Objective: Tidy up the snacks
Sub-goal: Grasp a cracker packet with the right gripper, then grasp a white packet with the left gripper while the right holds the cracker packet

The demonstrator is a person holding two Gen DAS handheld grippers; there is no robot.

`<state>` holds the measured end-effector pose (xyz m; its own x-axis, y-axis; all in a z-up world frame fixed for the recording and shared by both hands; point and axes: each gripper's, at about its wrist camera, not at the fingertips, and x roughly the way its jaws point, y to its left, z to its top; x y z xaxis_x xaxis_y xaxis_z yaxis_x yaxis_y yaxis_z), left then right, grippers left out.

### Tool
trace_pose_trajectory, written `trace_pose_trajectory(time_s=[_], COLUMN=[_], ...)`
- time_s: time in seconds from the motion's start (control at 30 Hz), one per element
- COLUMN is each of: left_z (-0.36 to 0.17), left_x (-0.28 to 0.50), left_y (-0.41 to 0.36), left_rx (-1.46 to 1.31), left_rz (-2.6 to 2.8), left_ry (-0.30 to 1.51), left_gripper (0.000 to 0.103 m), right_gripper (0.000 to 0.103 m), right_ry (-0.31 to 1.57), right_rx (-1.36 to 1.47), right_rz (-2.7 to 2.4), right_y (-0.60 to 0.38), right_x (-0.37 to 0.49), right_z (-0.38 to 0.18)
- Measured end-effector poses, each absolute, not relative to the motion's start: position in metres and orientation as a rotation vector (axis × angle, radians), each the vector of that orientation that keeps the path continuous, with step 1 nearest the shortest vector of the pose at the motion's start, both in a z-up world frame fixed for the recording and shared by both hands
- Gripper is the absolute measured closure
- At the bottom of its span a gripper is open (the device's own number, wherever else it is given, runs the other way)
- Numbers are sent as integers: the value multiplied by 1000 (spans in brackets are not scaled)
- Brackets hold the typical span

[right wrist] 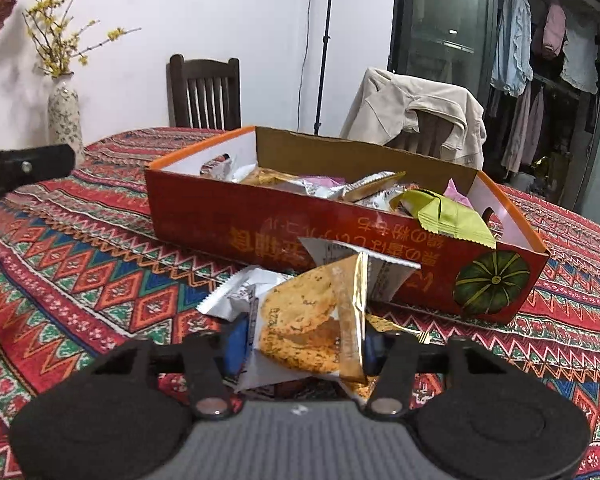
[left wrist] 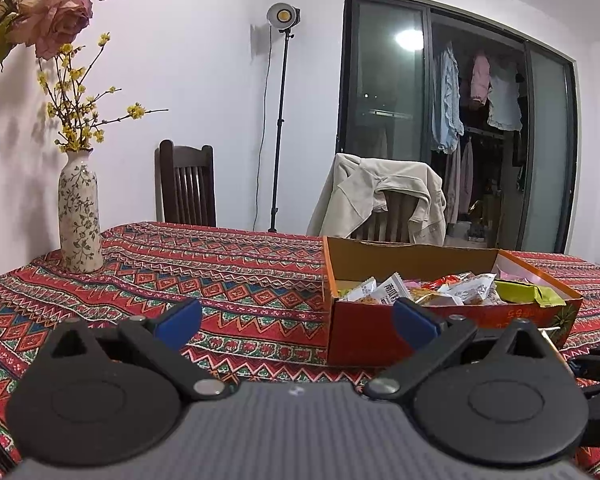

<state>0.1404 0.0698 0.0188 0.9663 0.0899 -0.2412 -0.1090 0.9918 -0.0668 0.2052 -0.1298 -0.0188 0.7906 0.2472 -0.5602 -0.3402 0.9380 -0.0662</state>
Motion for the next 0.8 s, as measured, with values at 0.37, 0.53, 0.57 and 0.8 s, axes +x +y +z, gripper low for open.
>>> trace_pose_trajectory(time_s=[0.37, 0.53, 0.57, 0.8], left_z=[18, 16, 16, 19], left_x=[143, 147, 148, 157], left_y=[70, 70, 69, 62], left_rx=[-78, -73, -73, -56], left_rz=[109, 121, 124, 129], left_ry=[253, 274, 279, 339], left_gripper=[0, 0, 0, 0], right_gripper=[58, 59, 59, 58], right_ry=[466, 429, 425, 406], right_rx=[-106, -51, -43, 9], right_rz=[324, 276, 265, 222], right_y=[-163, -191, -197, -226], right_x=[164, 158, 158, 166], right_z=[4, 14, 14, 18])
